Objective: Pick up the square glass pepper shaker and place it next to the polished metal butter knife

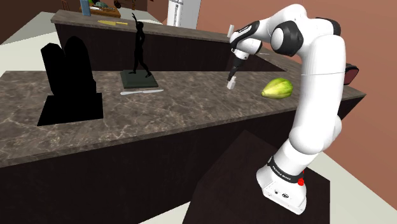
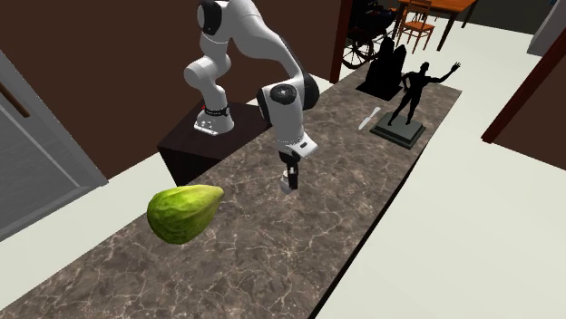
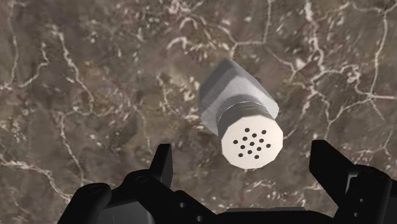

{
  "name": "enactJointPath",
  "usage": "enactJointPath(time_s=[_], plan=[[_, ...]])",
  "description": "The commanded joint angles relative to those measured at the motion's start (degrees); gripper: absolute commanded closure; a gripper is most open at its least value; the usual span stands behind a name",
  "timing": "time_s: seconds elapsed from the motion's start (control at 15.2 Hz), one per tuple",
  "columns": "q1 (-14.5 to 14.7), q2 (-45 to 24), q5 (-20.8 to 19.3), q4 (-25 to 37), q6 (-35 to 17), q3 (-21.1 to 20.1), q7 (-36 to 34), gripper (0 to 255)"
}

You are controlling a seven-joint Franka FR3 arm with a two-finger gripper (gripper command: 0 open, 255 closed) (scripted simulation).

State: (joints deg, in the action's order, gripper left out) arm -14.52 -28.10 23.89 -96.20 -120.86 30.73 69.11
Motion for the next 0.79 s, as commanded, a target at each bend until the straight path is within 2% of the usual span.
enactJointPath(time_s=[0.0, 0.73], plan=[[0.0, -0.9, 0.6, -0.4, -1.2, -0.4, 0.2, 0], [-0.2, -2.0, 1.3, -0.8, -2.6, -0.9, 0.7, 0]])
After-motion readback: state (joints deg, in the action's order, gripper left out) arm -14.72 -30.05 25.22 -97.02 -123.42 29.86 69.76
